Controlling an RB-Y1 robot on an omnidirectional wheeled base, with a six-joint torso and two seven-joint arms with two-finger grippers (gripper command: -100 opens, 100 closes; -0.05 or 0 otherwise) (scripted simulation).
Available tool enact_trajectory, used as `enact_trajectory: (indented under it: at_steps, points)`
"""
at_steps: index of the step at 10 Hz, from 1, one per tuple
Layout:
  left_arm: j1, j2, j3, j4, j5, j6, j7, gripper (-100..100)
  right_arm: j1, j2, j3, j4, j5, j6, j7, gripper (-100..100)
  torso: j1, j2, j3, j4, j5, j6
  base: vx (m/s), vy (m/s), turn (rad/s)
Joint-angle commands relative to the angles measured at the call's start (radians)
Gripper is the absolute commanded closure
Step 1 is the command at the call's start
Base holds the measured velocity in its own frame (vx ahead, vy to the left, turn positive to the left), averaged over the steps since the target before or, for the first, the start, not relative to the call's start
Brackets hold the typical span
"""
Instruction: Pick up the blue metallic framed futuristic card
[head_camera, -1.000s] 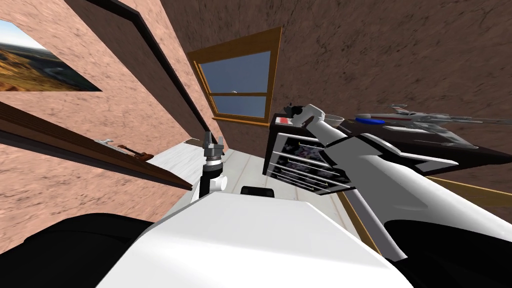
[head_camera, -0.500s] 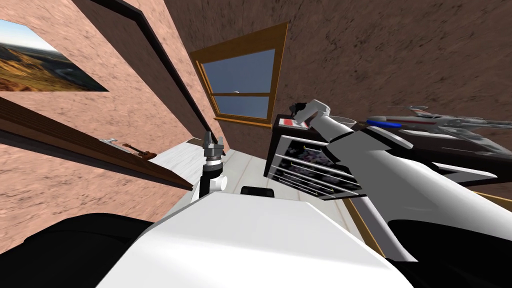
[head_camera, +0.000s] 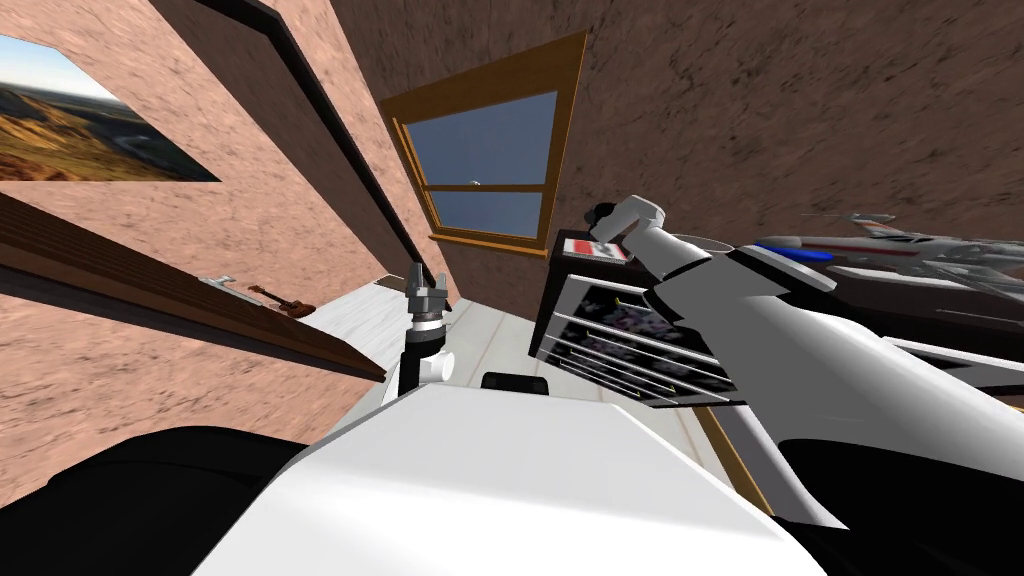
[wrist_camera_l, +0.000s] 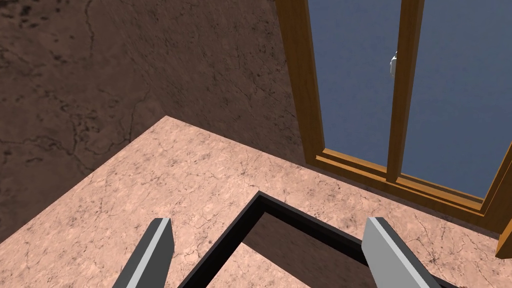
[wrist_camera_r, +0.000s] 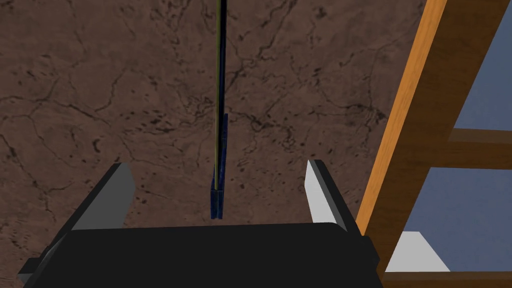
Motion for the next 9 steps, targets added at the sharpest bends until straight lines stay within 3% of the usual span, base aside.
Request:
enact_trajectory:
  at_steps: [1, 2, 4, 6, 7, 9]
  points:
    - [0.000, 0.000, 0.000, 0.000, 0.000, 0.000, 0.000, 0, 0.000, 0.000, 0.000, 0.000, 0.000, 0.000, 0.000, 0, 0.000, 0.000, 0.000, 0.000, 0.000, 0.000, 0.000, 0.000, 0.000]
    - [0.000, 0.000, 0.000, 0.000, 0.000, 0.000, 0.000, 0, 0.040, -0.043, -0.029, -0.039, -0.008, 0.008, 0.006, -100, 0.000, 0.001, 0.001, 0.000, 0.000, 0.000, 0.010, 0.022, 0.160]
    - [0.000, 0.000, 0.000, 0.000, 0.000, 0.000, 0.000, 0, 0.040, -0.043, -0.029, -0.039, -0.008, 0.008, 0.006, -100, 0.001, 0.001, 0.001, 0.000, 0.000, 0.000, 0.013, 0.017, 0.031]
    - [0.000, 0.000, 0.000, 0.000, 0.000, 0.000, 0.000, 0, 0.113, -0.112, -0.086, -0.106, -0.024, 0.023, 0.019, -100, 0.001, 0.002, 0.001, 0.000, 0.000, 0.000, 0.020, 0.029, 0.194]
    - [0.000, 0.000, 0.000, 0.000, 0.000, 0.000, 0.000, 0, 0.120, -0.130, -0.086, -0.116, -0.024, 0.023, 0.019, -100, 0.001, 0.001, 0.000, 0.000, 0.000, 0.000, 0.021, 0.028, 0.068]
    - [0.000, 0.000, 0.000, 0.000, 0.000, 0.000, 0.000, 0, 0.198, -0.203, -0.143, -0.194, -0.040, 0.039, 0.033, -100, 0.001, 0.001, 0.001, 0.000, 0.000, 0.000, 0.020, 0.041, 0.172]
